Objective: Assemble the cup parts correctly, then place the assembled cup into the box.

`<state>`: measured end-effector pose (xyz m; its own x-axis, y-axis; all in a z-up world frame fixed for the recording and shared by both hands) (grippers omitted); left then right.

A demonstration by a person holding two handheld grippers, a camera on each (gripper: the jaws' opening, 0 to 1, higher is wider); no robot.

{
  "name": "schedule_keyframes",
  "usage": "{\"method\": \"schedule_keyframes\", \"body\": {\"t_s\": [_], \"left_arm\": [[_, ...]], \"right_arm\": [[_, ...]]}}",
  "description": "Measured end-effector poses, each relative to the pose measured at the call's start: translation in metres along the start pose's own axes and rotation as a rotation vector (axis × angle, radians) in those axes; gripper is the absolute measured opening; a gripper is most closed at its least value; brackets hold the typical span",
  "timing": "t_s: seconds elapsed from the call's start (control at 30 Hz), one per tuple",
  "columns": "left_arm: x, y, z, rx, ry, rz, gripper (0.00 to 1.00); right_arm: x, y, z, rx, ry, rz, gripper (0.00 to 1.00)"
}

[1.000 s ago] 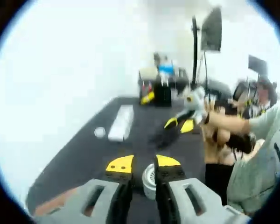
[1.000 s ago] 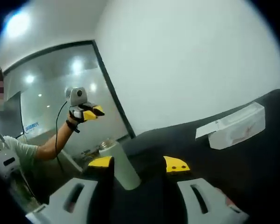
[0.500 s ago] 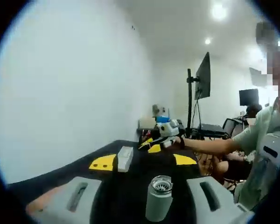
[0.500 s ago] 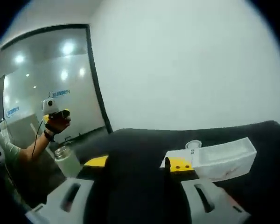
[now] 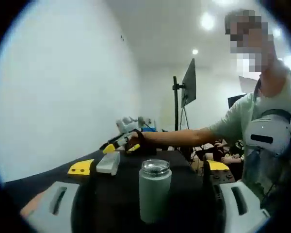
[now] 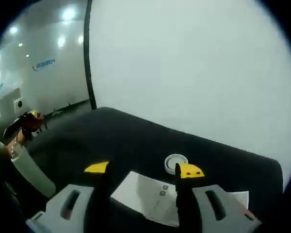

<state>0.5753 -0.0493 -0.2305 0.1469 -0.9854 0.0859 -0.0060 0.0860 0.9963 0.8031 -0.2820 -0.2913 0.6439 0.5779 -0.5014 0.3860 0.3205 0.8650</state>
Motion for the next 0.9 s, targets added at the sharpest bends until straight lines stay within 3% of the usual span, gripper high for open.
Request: {"method": "schedule_keyframes", "body": {"t_s": [0.07, 0.27, 0.37, 0.43, 0.47, 0.53, 0.73, 0.9], "left_arm": [[-0.003, -0.012, -0.005, -0.026, 0.001, 0.028, 0.92], [-0.014, -0.040, -0.019, -0.111, 0.014, 0.088, 0.93], [-0.023, -0.040, -0.025, -0.176, 0.019, 0.189, 0.87], [-0.024, -0.045, -0.031, -0.160, 0.040, 0.131, 0.83], [-0.023, -0.042, -0.033, -0.133, 0.048, 0.137, 0.82], [-0.026, -0.039, -0.035, -0.166, 0.041, 0.176, 0.82], [-0.028, -0.042, -0.035, -0.159, 0.047, 0.159, 0.81], [-0.029, -0.042, -0.037, -0.165, 0.050, 0.162, 0.79]], "right_arm": [[0.018, -0.005, 0.011, -0.024, -0.033, -0.105, 0.50], [0.055, -0.018, 0.032, -0.019, -0.098, -0.314, 0.47], [0.067, -0.035, 0.044, -0.030, -0.139, -0.495, 0.47], [0.075, -0.042, 0.047, 0.001, -0.137, -0.594, 0.49], [0.080, -0.041, 0.047, 0.007, -0.131, -0.615, 0.49], [0.093, -0.038, 0.051, 0.027, -0.151, -0.623, 0.49], [0.103, -0.053, 0.055, 0.014, -0.193, -0.771, 0.49], [0.110, -0.054, 0.055, 0.032, -0.207, -0.808, 0.51]]}}
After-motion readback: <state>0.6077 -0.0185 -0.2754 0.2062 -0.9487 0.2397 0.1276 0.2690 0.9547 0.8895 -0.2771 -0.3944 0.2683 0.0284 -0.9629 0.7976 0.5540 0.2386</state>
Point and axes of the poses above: the point that each gripper's makers call its tool centre point, and the gripper's own axes: x roughly forward along the fingers, z roughly to its right, y roughly out of its top, the point moved 1 cm from there along -x, roughly backward along the fingers
